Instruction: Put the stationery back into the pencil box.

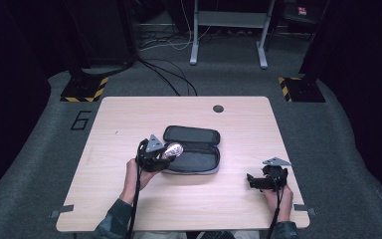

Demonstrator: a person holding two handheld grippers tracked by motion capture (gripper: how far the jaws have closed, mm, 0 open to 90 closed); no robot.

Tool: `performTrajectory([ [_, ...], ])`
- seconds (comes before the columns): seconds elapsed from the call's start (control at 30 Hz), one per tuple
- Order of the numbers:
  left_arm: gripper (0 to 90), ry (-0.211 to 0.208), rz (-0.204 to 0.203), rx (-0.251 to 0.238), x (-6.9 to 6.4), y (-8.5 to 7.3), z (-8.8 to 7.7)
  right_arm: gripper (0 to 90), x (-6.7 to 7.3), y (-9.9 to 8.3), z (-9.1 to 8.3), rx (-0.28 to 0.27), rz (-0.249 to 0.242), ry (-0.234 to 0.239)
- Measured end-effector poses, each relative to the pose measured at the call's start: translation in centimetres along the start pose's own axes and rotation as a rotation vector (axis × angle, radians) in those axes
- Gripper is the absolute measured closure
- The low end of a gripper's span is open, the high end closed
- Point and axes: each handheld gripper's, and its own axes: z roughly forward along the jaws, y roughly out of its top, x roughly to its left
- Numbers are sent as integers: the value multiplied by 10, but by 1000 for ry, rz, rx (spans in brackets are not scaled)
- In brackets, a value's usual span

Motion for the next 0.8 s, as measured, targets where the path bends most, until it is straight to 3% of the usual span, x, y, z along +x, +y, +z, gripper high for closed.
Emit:
performTrajectory([
  [0.5,499,-31,25,25,-4,10,22,2,0,0,0,0,0,0],
  [0.53,498,-35,11,25,-5,11,25,2,0,0,0,-1,0,0],
  [0.57,498,-34,29,31,-4,12,26,2,0,0,0,0,0,0],
  [0.8,498,-46,22,43,-9,14,38,2,0,0,0,0,0,0],
])
